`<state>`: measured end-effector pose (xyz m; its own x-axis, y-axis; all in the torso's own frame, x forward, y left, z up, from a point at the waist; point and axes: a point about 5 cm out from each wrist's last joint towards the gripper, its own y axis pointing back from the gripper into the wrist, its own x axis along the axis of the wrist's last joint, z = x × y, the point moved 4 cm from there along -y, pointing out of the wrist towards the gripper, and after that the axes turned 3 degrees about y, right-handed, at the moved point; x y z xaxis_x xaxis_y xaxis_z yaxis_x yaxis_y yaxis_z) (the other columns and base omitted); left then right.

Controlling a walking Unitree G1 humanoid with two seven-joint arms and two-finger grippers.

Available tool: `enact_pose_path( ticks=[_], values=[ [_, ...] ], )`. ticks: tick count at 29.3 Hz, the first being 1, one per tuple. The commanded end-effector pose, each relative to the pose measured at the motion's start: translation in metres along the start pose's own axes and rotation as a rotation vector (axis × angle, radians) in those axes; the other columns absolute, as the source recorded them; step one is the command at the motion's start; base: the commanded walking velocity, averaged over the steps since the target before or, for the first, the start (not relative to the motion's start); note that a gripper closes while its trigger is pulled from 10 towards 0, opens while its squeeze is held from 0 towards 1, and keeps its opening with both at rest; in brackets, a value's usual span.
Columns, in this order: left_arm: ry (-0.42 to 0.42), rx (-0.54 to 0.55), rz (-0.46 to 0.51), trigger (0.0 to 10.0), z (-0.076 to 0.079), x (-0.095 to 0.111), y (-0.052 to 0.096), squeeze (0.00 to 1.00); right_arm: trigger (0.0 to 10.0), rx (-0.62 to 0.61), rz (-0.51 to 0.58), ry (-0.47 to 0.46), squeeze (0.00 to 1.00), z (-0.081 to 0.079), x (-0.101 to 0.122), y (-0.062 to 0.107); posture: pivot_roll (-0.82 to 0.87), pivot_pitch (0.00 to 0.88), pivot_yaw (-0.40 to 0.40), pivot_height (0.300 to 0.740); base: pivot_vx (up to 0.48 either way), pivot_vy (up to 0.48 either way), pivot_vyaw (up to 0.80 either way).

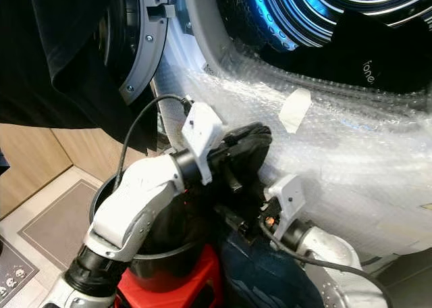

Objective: Clothes washing

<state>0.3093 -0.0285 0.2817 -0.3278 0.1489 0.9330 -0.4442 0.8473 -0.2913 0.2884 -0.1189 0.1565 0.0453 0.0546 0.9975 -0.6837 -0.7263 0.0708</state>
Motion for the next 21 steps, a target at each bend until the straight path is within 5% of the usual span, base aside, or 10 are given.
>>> enact_pose_path(
  ticks=[1, 10, 21],
  values=[
    [-0.007, -0.024, 0.066, 10.0, 0.004, 0.016, -0.007, 0.0, 10.0, 0.018, -0.005, -0.001, 0.0, -0.005, -0.003, -0.004, -0.06, 0.085, 0.011, 0.74, 0.0, 0.0, 0.0],
    [0.014, -0.02, 0.107, 10.0, 0.01, 0.023, -0.023, 0.0, 10.0, 0.036, 0.037, -0.068, 0.0, -0.029, 0.003, -0.03, -0.06, 0.082, 0.019, 0.74, 0.0, 0.0, 0.0],
    [0.037, -0.004, 0.172, 10.0, 0.013, 0.038, -0.038, 0.0, 10.0, -0.116, 0.024, -0.139, 0.0, -0.02, -0.005, -0.053, -0.05, 0.078, 0.022, 0.74, 0.0, 0.0, 0.0]
  ],
)
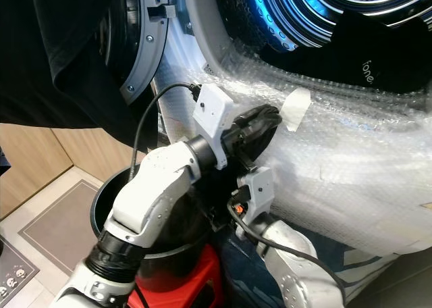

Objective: Clothes washing

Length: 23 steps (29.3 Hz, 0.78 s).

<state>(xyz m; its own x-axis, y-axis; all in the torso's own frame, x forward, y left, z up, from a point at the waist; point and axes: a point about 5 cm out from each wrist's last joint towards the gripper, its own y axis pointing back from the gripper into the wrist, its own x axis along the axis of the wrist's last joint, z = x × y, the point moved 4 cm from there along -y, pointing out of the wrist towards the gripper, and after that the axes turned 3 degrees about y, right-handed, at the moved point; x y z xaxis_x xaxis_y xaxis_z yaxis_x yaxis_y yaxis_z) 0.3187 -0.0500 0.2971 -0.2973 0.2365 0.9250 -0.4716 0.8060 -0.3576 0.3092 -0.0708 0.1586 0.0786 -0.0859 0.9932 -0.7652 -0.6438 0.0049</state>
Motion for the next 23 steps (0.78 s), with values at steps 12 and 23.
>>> enact_pose_path(
  ticks=[12, 23],
  values=[
    [-0.011, -0.085, 0.146, 10.0, 0.0229, 0.0357, -0.0179, 0.0, 0.0, -0.11, -0.008, -0.076, 0.0, 0.0094, -0.0081, -0.0072, -0.05, 0.076, 0.03, 0.74, 0.0, 0.0, 0.0],
    [0.001, -0.074, 0.147, 10.0, 0.0202, 0.0373, -0.0159, 0.0, 0.0, -0.054, 0.051, -0.148, 0.0, 0.0069, -0.004, -0.0024, -0.05, 0.068, 0.03, 0.74, 0.0, 0.0, 0.0]
  ],
)
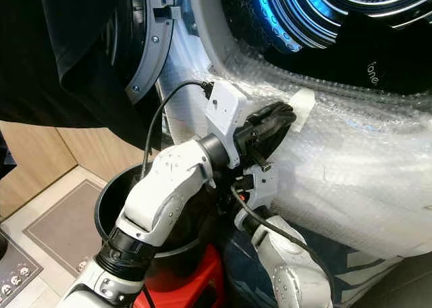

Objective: Clothes washing

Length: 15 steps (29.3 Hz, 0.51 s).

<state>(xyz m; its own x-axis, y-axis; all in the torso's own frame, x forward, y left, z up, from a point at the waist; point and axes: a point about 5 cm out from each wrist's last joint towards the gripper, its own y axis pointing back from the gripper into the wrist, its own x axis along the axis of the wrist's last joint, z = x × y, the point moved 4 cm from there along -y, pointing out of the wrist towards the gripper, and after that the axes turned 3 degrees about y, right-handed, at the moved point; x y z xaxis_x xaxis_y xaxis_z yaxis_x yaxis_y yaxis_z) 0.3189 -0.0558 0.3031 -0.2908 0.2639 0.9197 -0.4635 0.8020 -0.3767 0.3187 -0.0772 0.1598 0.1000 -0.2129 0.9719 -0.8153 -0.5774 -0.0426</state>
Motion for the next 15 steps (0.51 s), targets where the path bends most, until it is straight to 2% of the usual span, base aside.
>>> enact_pose_path(
  ticks=[1, 8, 9, 10, 11, 15],
  values=[
    [-0.017, -0.072, 0.126, 10.0, 0.0184, 0.0328, -0.0097, 0.0, 0.0, 0.023, -0.011, -0.037, 0.0, -0.0034, -0.007, 0.0017, -0.05, 0.067, 0.032, 0.74, 0.0, 0.0, 0.0],
    [-0.006, -0.067, 0.131, 10.0, 0.0171, 0.034, -0.0095, 0.0, 0.0, 0.053, 0.001, -0.065, 0.0, -0.0062, -0.0077, 0.005, -0.05, 0.066, 0.031, 0.74, 0.0, 0.0, 0.0],
    [-0.003, -0.068, 0.134, 10.0, 0.017, 0.0346, -0.0094, 0.19, 0.0, 0.059, -0.001, -0.069, 0.0, -0.0067, -0.0084, 0.0058, -0.05, 0.066, 0.031, 0.74, 0.0, 0.0, 0.0],
    [-0.003, -0.068, 0.134, 10.0, 0.017, 0.0346, -0.0094, 0.19, 0.0, 0.059, -0.001, -0.069, 0.0, -0.0067, -0.0084, 0.0058, -0.05, 0.066, 0.031, 0.74, 0.0, 0.0, 0.0],
    [0.001, -0.068, 0.137, 10.0, 0.0166, 0.0354, -0.0091, 0.98, 0.0, 0.062, -0.003, -0.072, 0.0, -0.0067, -0.0094, 0.0066, -0.05, 0.066, 0.032, 0.74, 0.0, 0.0, 0.0],
    [0.014, -0.075, 0.144, 10.0, 0.0163, 0.037, -0.0079, 1.0, 0.0, 0.067, 0.0, -0.077, 0.0, -0.0069, -0.0106, 0.0083, -0.04, 0.065, 0.032, 0.74, 0.0, 0.0, 0.0]
  ],
)
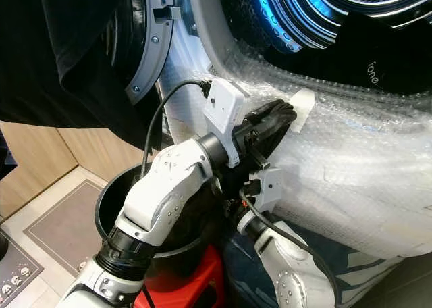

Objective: Clothes washing

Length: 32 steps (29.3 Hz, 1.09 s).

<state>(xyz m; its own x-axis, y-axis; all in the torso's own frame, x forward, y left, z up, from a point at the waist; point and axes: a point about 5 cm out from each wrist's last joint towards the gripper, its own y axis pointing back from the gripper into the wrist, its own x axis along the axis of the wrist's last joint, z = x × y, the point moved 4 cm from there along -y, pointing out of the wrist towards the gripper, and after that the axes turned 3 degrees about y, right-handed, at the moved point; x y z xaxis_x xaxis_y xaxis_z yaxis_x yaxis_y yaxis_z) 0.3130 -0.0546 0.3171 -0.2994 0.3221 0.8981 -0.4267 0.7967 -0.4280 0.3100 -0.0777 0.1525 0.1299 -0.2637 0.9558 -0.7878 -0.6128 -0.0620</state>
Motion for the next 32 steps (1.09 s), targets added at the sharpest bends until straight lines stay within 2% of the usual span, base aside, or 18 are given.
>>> enact_pose_path(
  ticks=[1, 12, 20, 26, 28, 30, 32],
  values=[
    [-0.006, -0.053, 0.084, 10.0, 0.014, 0.022, -0.008, 1.0, 0.0, 0.023, -0.006, -0.021, 0.0, -0.004, -0.003, 0.001, -0.04, 0.064, 0.032, 0.74, 0.0, 0.0, 0.0],
    [0.004, -0.066, 0.09, 10.0, 0.015, 0.024, -0.007, 1.0, 0.0, 0.034, 0.018, -0.052, 0.0, -0.005, -0.002, 0.001, -0.04, 0.06, 0.034, 0.74, 0.0, 0.0, 0.0],
    [0.002, -0.082, 0.094, 10.0, 0.017, 0.025, -0.005, 1.0, 0.0, 0.094, 0.049, -0.031, 0.0, -0.003, 0.006, 0.008, -0.04, 0.062, 0.039, 0.74, 0.0, 0.0, 0.0],
    [-0.067, -0.128, 0.057, 10.0, 0.02, 0.018, 0.007, 1.0, 0.0, 0.227, 0.038, 0.036, 0.0, -0.004, 0.015, 0.025, -0.04, 0.062, 0.047, 0.74, 0.0, 0.0, 0.0],
    [-0.092, -0.15, 0.043, 10.0, 0.021, 0.017, 0.014, 1.0, 0.0, 0.301, -0.022, 0.078, 0.0, -0.005, 0.011, 0.035, -0.03, 0.063, 0.046, 0.74, 0.0, 0.0, 0.0],
    [-0.101, -0.155, 0.037, 10.0, 0.02, 0.017, 0.017, 1.0, 0.0, 0.32, -0.044, 0.089, 0.0, -0.003, 0.01, 0.038, -0.03, 0.062, 0.046, 0.74, 0.0, 0.0, 0.0],
    [-0.147, -0.16, 0.014, 10.0, 0.017, 0.017, 0.023, 1.0, 0.0, 0.344, -0.079, 0.114, 0.0, 0.003, 0.009, 0.044, -0.02, 0.065, 0.045, 0.74, 0.0, 0.0, 0.0]
  ],
)
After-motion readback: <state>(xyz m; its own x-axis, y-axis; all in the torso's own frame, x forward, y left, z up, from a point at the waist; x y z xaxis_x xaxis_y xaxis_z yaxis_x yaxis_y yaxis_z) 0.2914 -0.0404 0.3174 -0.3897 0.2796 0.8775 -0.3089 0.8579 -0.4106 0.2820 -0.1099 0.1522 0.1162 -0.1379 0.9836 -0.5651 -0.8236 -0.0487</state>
